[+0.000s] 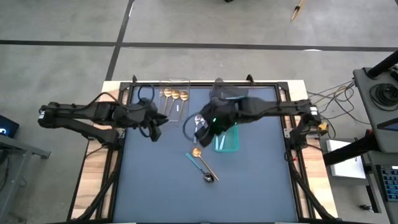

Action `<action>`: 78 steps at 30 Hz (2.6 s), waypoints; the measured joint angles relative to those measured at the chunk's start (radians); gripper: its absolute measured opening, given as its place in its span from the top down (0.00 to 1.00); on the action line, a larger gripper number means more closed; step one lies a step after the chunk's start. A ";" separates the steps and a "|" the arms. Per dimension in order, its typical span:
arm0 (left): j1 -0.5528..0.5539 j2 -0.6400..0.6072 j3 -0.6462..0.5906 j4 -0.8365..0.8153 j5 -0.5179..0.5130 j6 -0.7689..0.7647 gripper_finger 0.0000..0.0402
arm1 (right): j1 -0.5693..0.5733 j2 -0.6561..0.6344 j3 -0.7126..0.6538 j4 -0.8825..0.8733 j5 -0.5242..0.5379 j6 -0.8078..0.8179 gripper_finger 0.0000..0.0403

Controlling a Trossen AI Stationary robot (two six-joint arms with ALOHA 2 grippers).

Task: Sort silverware by color (type)
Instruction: Put the blue spoon into the black bin

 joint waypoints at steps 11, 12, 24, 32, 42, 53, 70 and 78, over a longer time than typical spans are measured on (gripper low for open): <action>-0.012 -0.049 -0.062 0.041 -0.009 -0.011 0.87 | 0.092 0.206 0.034 -0.010 -0.016 0.037 0.69; -0.012 -0.049 -0.062 0.041 -0.010 -0.012 0.87 | 0.092 0.224 0.035 -0.011 -0.025 0.032 0.69; -0.013 -0.043 -0.062 0.042 -0.016 -0.062 0.87 | 0.126 0.400 0.035 -0.051 -0.131 -0.010 0.75; -0.014 -0.038 -0.062 0.054 -0.038 -0.059 0.87 | 0.166 0.454 0.034 -0.044 -0.103 -0.009 0.76; -0.014 -0.038 -0.062 0.062 -0.073 -0.059 0.87 | 0.165 0.479 0.034 0.018 -0.040 -0.028 0.76; -0.014 -0.038 -0.062 0.071 -0.096 -0.052 0.87 | 0.165 0.542 0.034 0.049 0.005 0.018 0.65; -0.014 -0.038 -0.062 0.072 -0.097 -0.048 0.87 | 0.164 0.578 0.036 0.044 0.024 0.036 0.90; -0.014 -0.038 -0.062 0.074 -0.097 -0.041 0.87 | 0.164 0.566 0.034 0.064 0.020 0.034 0.97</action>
